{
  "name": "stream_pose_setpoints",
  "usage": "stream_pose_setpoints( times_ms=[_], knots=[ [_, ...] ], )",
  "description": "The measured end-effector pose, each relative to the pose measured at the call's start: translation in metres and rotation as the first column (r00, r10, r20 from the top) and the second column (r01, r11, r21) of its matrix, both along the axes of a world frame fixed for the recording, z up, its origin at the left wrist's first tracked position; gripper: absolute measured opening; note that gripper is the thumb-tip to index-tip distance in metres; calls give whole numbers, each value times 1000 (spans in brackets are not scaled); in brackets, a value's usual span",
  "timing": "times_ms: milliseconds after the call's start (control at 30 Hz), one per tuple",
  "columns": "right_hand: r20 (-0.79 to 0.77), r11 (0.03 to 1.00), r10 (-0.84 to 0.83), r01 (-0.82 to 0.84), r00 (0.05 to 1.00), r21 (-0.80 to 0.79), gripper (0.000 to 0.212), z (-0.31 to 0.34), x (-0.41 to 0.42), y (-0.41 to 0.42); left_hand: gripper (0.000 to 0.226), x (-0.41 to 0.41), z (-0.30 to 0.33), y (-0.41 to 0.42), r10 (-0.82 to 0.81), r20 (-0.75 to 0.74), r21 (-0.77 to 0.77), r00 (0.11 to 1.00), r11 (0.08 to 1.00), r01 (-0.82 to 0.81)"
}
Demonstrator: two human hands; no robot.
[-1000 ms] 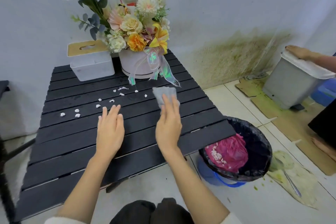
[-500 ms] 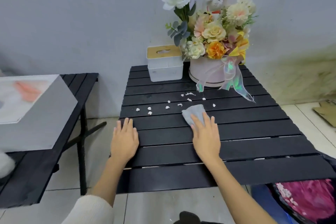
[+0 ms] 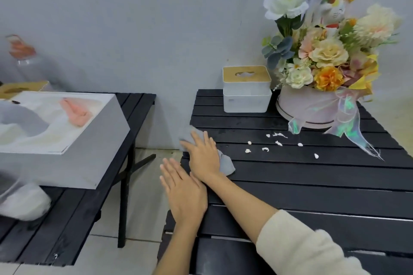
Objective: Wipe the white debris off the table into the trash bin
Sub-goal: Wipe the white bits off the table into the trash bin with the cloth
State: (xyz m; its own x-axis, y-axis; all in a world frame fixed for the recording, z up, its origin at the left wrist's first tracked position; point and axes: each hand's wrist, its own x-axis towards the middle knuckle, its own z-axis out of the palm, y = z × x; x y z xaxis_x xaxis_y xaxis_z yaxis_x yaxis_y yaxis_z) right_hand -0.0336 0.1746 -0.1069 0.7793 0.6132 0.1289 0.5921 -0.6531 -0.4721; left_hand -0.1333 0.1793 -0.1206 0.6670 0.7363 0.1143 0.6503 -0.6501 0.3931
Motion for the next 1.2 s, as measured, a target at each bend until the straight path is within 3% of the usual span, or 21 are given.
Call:
stream_pose_setpoints(
  times_ms=[167, 333, 433, 533, 600, 667, 767, 833, 967, 1067, 1200],
  knots=[
    [8, 992, -126, 126, 992, -1, 60, -7, 16, -13, 56, 1, 2, 2, -68, -63, -50, 996, 997, 65],
    [13, 933, -357, 357, 934, -35, 65, -2, 24, -84, 55, -3, 12, 19, -197, -82, -226, 977, 958, 174],
    [28, 897, -438, 439, 899, -55, 64, 5, 22, -122, 53, -7, 17, 25, -216, -16, -313, 976, 929, 200],
    [11, 865, -495, 491, 869, 109, 53, 18, 13, -116, 56, -5, 20, 24, -154, 120, -429, 981, 883, 192],
    [40, 860, -469, 447, 882, 245, 46, 30, 3, -88, 58, -4, 18, 24, -91, 224, -480, 970, 856, 191],
    [54, 897, -371, 343, 927, 280, 45, 35, -13, -50, 61, -4, 16, 25, 1, 308, -500, 951, 851, 161],
    [-9, 985, -161, 162, 987, 53, 42, 14, -37, -4, 69, -5, 12, 26, 75, 370, -462, 926, 880, 113],
    [5, 992, -46, 46, 999, -118, 40, -3, -41, 3, 73, -3, 10, 27, 123, 400, -465, 908, 881, 85],
    [2, 993, 54, -54, 999, -103, 39, -8, -26, -16, 64, -1, 7, 28, 146, 400, -463, 905, 884, 62],
    [3, 994, 7, -7, 1000, -106, 42, -5, -17, -41, 57, -2, 7, 28, 101, 378, -448, 920, 890, 86],
    [85, 969, -209, 218, 974, -119, 52, -2, -11, -88, 58, -3, 7, 26, -39, 261, -364, 965, 922, 135]
  ],
)
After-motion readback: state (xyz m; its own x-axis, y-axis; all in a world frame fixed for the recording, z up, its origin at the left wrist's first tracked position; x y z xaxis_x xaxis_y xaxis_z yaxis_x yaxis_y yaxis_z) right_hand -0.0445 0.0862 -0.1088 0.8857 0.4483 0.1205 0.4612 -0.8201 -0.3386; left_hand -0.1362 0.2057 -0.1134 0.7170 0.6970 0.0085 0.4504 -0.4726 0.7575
